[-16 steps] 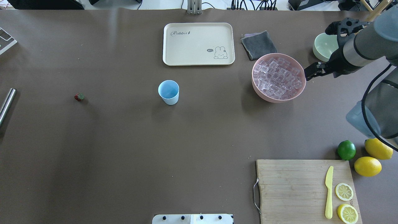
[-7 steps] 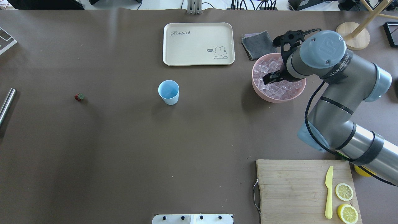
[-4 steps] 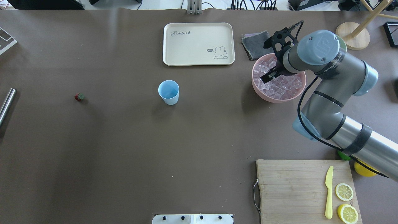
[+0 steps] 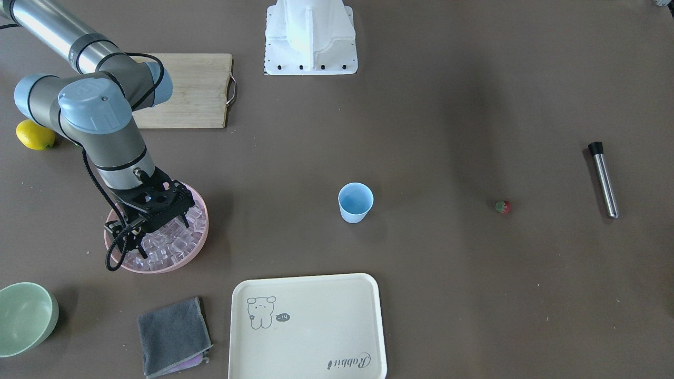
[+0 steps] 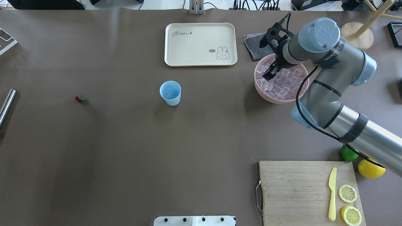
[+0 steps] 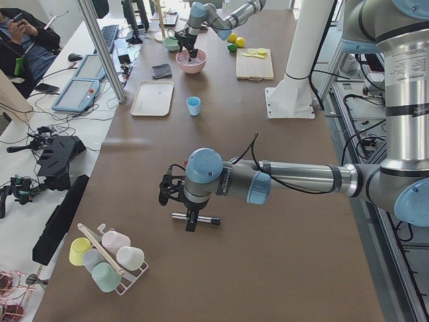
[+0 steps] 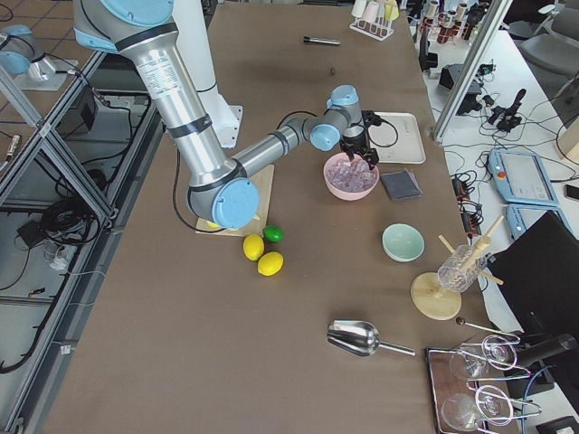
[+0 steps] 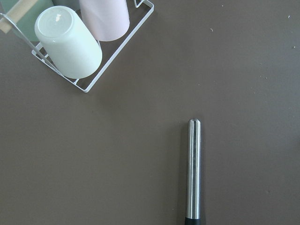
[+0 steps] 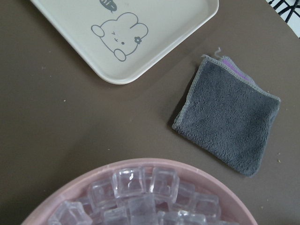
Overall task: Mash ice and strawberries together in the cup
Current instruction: 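Lower the right gripper into the bowl and grasp an ice cube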
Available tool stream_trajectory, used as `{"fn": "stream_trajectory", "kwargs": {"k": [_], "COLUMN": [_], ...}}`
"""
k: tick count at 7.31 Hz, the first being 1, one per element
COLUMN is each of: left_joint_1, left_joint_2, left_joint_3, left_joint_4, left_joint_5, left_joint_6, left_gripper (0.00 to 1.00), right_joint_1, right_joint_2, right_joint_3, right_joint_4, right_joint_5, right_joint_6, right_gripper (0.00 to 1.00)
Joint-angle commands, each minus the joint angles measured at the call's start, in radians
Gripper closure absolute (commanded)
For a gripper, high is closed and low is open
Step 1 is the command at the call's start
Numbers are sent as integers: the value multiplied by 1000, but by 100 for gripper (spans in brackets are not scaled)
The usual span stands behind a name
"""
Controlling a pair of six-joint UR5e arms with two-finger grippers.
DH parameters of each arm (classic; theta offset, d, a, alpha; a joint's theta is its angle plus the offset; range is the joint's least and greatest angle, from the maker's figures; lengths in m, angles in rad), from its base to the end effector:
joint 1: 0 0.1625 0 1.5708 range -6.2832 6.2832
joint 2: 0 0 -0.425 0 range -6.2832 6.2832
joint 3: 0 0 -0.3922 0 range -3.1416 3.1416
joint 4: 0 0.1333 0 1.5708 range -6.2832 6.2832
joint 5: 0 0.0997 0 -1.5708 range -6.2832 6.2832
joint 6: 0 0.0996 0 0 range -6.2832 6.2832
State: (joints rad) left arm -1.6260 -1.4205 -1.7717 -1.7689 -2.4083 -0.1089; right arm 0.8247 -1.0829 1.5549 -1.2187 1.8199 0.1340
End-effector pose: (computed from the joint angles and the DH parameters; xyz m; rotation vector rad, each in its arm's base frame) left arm -0.0835 -0.4372 0.6029 0.2114 0.8387 -0.0496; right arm -0.3865 -0.5784 0.3520 0.6547 -0.5731 -0.6765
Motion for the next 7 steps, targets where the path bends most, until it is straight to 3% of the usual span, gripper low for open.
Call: {"fn": "stream_trajectory", "kwargs": {"k": [1, 2, 3, 6, 7], "left_joint_1": [0, 0, 0, 2, 2], "left_joint_2": [0, 0, 0, 0, -1], "left_joint_3": [-3, -3, 0, -2, 1], "left_joint_4": [2, 0, 0, 0, 0], "left_joint_5": [0, 0, 0, 0, 0], "left_joint_6": [0, 0, 2, 2, 2], "left_gripper": [1, 1, 1, 1, 1], "right_joint_1": [-1, -2, -6, -18, -25], "right_joint_2": [4, 6, 6, 6, 6], "right_joint_3": [-38, -39, -41, -38, -39], "right_joint_4": [65, 65, 64, 68, 68], "right_joint_5": [3, 3, 1, 3, 1], "right_joint_6": [-16, -14, -13, 25, 36], "right_gripper": [13, 19, 32, 41, 48]}}
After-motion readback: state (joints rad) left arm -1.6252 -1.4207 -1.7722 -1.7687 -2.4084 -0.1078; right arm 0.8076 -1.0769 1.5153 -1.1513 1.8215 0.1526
